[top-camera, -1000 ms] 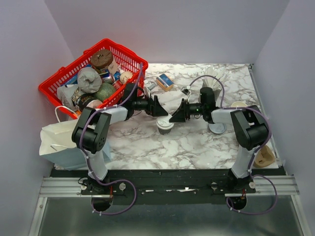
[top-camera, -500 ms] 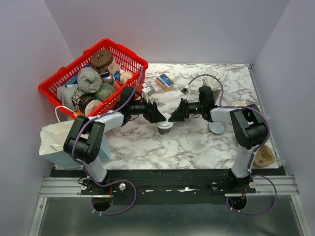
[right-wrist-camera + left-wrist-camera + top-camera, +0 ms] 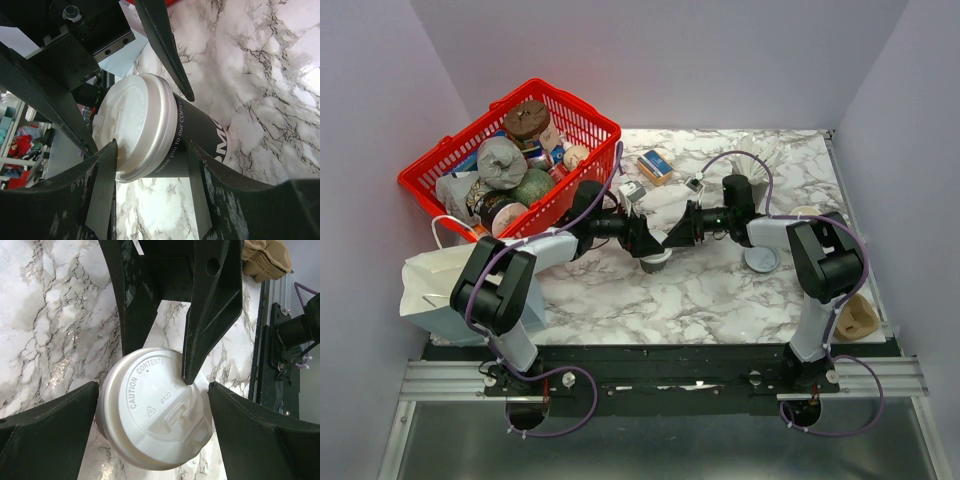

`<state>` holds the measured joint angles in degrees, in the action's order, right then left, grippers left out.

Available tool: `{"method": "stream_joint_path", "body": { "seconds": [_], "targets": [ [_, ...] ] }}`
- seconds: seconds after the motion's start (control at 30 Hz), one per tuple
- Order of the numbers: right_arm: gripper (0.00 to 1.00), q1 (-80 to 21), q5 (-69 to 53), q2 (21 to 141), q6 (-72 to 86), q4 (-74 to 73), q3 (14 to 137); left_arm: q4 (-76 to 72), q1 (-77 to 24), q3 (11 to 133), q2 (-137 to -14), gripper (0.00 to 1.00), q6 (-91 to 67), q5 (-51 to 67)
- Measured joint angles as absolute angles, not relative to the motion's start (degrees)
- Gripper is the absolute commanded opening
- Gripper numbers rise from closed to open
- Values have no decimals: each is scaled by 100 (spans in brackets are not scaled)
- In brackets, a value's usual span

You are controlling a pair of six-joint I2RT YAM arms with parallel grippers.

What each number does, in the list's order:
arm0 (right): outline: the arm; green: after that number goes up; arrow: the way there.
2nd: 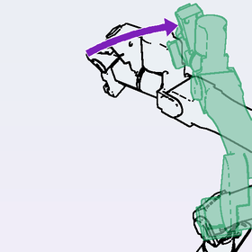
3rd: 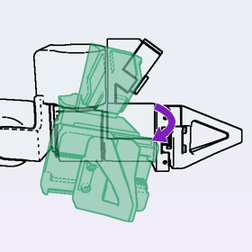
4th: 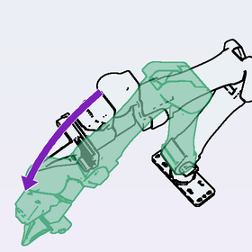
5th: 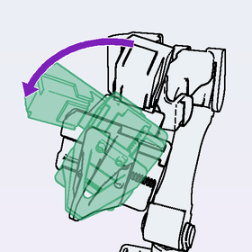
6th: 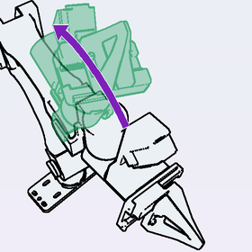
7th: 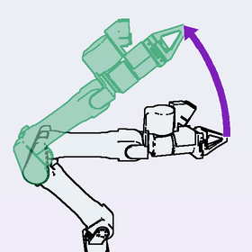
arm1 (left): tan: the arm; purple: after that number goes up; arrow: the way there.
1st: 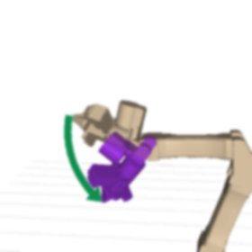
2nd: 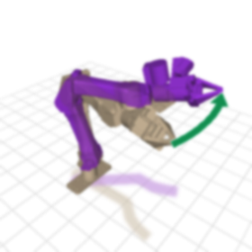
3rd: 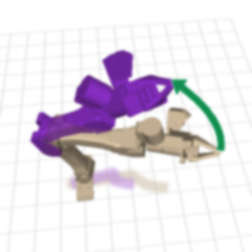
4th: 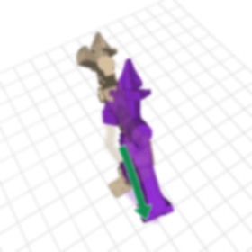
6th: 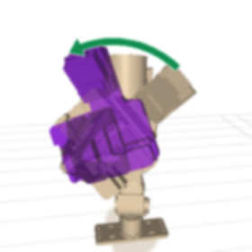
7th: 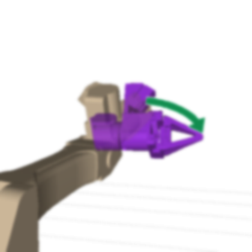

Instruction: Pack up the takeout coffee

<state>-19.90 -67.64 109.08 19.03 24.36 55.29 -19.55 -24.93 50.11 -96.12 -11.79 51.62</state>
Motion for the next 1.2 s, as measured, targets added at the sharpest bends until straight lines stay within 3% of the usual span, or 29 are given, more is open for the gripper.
{"method": "stream_joint_path", "body": {
  "seconds": [0.97, 1.1, 1.17, 1.2],
  "targets": [
    [64, -1992, -6735, 10912, 1837, 2340, 5546, -1988, -2862, 4939, -9445, 93, -366, 4523],
    [73, -1992, -6709, 10906, 1815, 2322, 5546, -1999, -2880, 4939, -9402, 99, -132, 4449],
    [84, -1992, -6643, 10853, 1741, 2231, 5546, -1907, -2860, 4974, -9386, 99, -106, 4473],
    [100, -1992, -6600, 10820, 1678, 2143, 5559, -1806, -2849, 5019, -9384, 99, -104, 4499]
  ]
}}
